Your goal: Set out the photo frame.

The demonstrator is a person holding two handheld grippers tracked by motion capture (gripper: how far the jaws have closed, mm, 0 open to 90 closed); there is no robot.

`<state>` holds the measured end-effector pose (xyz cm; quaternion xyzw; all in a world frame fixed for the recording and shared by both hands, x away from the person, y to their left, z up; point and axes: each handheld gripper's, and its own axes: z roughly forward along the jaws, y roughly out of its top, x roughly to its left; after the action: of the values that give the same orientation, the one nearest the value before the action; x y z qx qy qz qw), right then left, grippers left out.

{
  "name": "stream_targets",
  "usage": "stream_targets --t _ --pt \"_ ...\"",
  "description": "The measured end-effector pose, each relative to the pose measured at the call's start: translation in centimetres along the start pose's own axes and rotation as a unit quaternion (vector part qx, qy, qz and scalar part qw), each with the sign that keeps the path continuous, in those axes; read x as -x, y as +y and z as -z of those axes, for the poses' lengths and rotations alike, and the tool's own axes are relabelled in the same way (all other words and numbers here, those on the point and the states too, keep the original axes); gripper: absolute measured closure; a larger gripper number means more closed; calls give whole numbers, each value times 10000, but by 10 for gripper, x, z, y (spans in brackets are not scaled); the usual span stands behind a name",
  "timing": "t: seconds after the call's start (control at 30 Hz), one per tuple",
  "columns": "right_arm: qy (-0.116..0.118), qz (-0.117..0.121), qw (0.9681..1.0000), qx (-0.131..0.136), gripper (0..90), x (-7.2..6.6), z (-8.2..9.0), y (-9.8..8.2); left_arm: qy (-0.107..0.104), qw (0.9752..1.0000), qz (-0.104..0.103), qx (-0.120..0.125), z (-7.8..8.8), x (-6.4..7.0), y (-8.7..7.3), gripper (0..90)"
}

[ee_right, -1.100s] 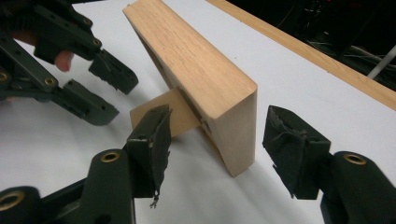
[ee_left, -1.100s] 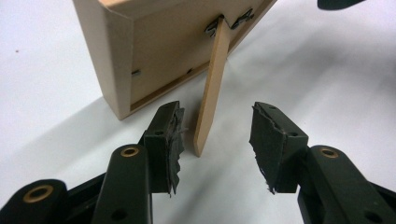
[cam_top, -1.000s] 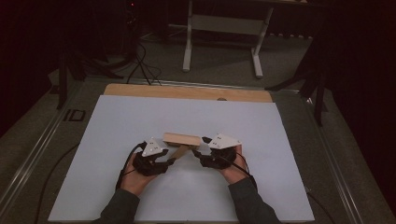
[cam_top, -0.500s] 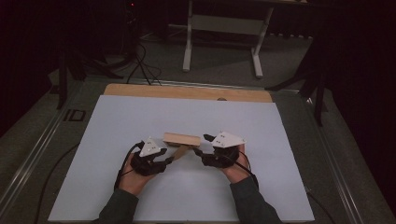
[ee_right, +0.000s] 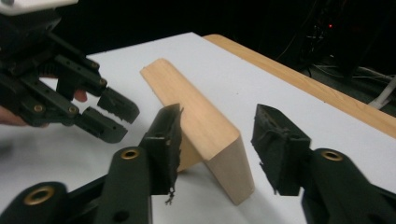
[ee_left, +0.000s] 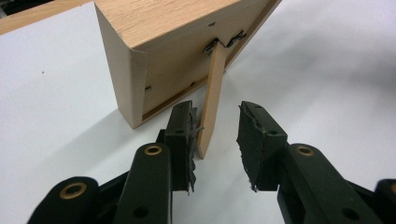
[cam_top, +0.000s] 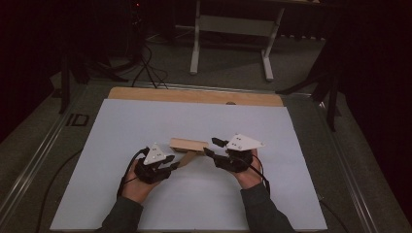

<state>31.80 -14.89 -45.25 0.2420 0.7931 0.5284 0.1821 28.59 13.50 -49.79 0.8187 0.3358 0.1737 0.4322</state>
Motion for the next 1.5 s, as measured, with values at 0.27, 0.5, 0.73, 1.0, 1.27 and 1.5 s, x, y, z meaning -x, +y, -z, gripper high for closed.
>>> stream_targets --t 0.27,0.5,0.73,1.0,1.27,1.5 --pt "-200 -129 9997 68 690 6 1 -2 18 9999 78 96 2 0 2 689" --pt "-301 -149 9994 44 834 8 -3 -6 -104 9998 5 161 2 2 5 721" --pt "-401 -352 9986 12 887 16 -7 -10 38 9998 40 168 1 2 6 775" --pt "-450 -477 9978 -82 894 21 -12 -15 139 9996 117 237 1 -1 8 890" --pt "-490 -496 9974 -153 897 23 -17 -18 249 9993 165 232 -2 -2 8 895" --pt "-504 -508 9973 -191 898 25 -21 -20 312 9992 158 189 -7 -2 8 896"
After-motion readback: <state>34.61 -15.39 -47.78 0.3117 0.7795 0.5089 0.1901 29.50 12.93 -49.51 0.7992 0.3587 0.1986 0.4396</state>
